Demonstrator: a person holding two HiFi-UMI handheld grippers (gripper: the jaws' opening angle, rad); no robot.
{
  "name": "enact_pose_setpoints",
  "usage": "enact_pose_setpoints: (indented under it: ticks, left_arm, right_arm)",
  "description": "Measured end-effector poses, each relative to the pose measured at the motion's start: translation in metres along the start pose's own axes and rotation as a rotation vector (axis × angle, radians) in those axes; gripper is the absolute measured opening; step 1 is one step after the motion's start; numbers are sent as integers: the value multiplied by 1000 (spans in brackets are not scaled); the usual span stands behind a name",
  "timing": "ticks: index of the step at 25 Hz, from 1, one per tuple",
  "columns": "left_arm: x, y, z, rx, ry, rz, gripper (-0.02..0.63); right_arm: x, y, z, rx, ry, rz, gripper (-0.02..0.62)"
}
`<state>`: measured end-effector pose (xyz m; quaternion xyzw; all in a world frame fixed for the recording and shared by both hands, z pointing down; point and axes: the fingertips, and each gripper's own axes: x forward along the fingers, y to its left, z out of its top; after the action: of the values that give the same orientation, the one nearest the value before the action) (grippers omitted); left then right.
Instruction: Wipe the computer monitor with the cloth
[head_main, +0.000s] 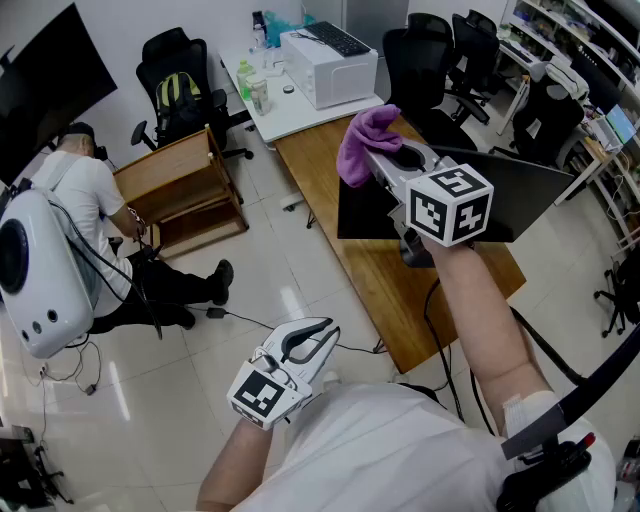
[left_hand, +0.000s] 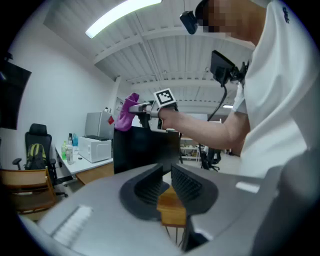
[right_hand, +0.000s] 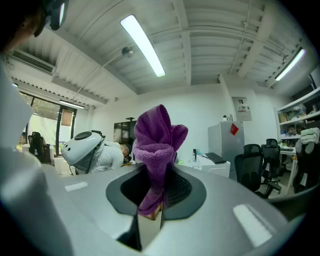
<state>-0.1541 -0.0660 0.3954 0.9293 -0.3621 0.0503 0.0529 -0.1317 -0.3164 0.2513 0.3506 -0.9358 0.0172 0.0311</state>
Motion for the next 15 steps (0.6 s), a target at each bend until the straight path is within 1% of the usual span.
enact_pose_setpoints:
  ticks: [4,11,15]
  left_arm:
    - [2,-6,-2,-1,-29,25,74]
    - [17,-16,5,-26,-3,34,74]
    - [28,-22,4,-1,-21,28,74]
  right_arm:
    - [4,-10,-2,-6,24,8,60]
    - [-2,-37,-9,-3,49,7,60]
    - [-12,-52,-10,-1,51,-2,60]
